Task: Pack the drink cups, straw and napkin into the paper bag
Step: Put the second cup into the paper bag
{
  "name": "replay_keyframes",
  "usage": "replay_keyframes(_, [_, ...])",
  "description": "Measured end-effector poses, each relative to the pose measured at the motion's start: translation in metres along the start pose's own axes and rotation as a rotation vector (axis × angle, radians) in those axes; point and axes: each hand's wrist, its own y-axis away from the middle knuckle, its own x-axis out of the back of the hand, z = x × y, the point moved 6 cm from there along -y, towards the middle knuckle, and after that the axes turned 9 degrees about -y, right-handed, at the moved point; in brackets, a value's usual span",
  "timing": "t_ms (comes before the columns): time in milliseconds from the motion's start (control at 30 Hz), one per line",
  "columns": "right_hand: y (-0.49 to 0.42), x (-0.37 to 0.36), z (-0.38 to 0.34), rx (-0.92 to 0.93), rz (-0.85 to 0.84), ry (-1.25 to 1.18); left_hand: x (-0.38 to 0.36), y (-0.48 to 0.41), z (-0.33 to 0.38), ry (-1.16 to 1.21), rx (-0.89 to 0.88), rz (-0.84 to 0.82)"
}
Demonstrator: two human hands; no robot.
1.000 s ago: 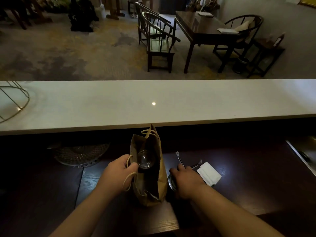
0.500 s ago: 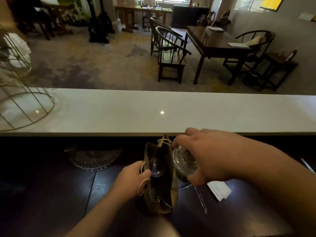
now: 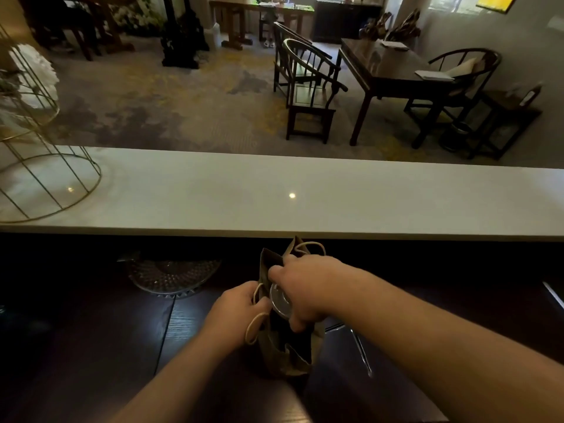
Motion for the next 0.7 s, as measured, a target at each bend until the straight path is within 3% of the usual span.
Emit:
replay_keyframes(333, [-0.031,-0.056,0.003,-0.069,-0.077,-0.008,-0.001,-0.001,-0.008,0.028,-0.022,0.013])
replay_keyframes(700, [-0.059,-0.1,0.001,-0.193,-0.163,-0.184,-0.002,-0.001,-0.009,0.035,-0.024,0.031])
